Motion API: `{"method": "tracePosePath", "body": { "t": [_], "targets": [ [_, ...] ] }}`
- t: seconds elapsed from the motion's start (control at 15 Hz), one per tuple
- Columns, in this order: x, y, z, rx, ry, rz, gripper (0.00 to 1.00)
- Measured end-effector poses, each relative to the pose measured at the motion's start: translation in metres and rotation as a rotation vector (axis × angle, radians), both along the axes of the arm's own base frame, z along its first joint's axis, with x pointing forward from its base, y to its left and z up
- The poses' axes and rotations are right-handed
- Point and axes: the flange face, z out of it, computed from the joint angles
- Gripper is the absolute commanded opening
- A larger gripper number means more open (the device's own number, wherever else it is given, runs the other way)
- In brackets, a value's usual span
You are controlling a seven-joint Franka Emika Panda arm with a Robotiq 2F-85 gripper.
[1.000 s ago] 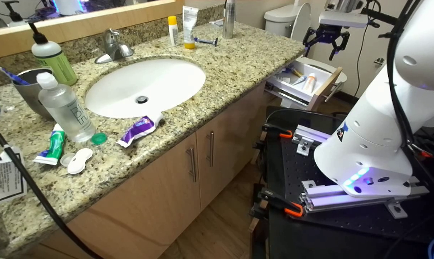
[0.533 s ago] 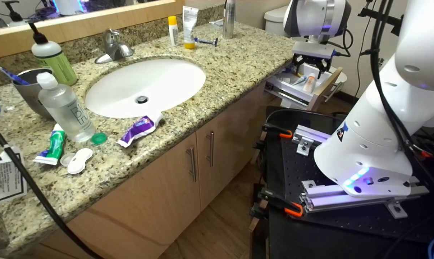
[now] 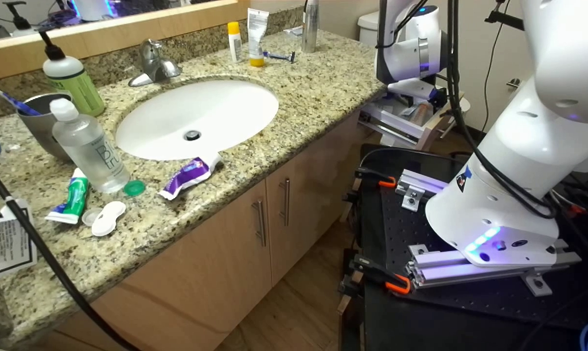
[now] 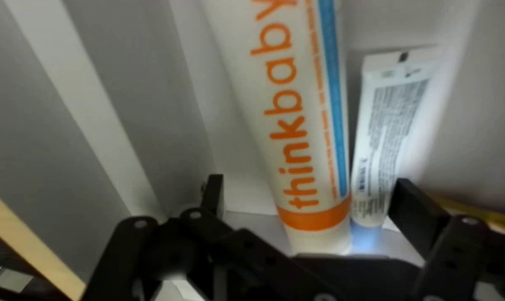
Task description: Take the white and orange bottle from the drawer and place it on the counter
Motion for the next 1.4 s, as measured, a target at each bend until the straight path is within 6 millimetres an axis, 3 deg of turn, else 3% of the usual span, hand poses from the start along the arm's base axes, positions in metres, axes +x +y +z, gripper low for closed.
{"method": "tracePosePath", "body": {
  "t": [0.07, 0.13, 0.33, 0.6, 0.93, 1.4],
  "targets": [
    [-0.001, -0.003, 0.0, 0.001, 0.018, 0.004, 1.0],
    [0.0, -0.004, 0.0, 0.013, 0.031, 0.011, 0.75],
    [0.003, -0.013, 0.004, 0.07, 0.039, 0.053, 0.63],
    [0.006, -0.027, 0.012, 0.165, 0.014, 0.113, 0.34],
    [0.004, -0.044, 0.014, 0.261, -0.014, 0.125, 0.32],
    [-0.008, -0.05, 0.02, 0.36, -0.087, 0.237, 0.32]
  ]
}}
